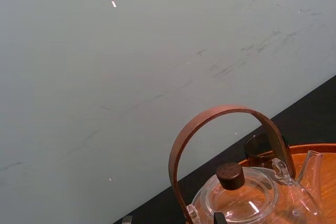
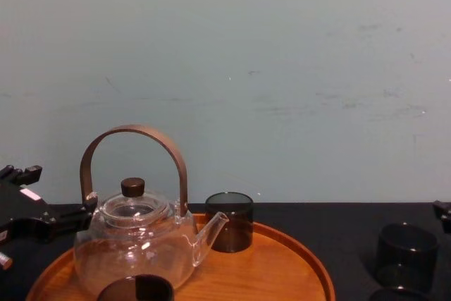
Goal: Pick up the glass from the table and place it on the tray.
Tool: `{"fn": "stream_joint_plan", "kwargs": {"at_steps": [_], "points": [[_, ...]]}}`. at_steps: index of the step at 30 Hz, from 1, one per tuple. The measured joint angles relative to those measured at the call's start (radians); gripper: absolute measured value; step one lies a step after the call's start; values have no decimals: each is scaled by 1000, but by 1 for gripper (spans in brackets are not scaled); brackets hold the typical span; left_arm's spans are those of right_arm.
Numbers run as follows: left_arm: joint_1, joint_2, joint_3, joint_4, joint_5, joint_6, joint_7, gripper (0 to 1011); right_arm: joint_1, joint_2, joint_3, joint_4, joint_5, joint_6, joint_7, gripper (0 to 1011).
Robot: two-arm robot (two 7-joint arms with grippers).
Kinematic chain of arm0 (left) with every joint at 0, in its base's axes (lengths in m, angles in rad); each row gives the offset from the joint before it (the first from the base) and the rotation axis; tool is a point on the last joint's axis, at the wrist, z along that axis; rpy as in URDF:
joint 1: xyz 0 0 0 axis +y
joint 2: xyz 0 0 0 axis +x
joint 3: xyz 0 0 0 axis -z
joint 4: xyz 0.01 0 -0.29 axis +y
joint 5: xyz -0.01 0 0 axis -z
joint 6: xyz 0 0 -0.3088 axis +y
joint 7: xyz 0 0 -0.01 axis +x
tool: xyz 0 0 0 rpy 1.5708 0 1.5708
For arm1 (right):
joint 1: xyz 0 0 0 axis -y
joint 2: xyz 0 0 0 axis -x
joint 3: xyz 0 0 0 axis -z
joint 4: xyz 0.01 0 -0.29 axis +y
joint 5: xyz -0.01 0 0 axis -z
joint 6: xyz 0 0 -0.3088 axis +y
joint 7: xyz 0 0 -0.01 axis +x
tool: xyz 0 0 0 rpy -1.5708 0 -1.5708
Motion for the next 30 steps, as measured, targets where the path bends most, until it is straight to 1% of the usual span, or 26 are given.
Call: {"fn": "stream_joint_plan", "kwargs": {"at_steps": [9, 13, 18, 20, 24, 29, 30], "points": [[0, 0, 0, 0, 0, 0, 0, 1001, -1, -1, 1, -2, 0, 0, 3, 1002], [0, 0, 0, 0, 0, 0, 0, 1001, -14, -2, 9, -25, -4, 3, 17, 1002], [0, 0, 0, 0, 0, 0, 0, 1001, -48, 7, 24, -82, -2, 10, 38, 1002], [0, 0, 0, 0, 0, 0, 0, 1001, -66, 9, 32, -102, 16, 4, 59, 1002], [0, 0, 0, 0, 0, 0, 0, 1001, -100, 14, 43, -144, 31, 5, 77, 1003], [0, 0, 0, 0, 0, 0, 0, 1001, -136, 20, 47, -194, 30, 25, 83, 1002], [0, 0, 0, 0, 0, 0, 0, 1001, -147, 22, 47, -213, 27, 33, 83, 1002]]}}
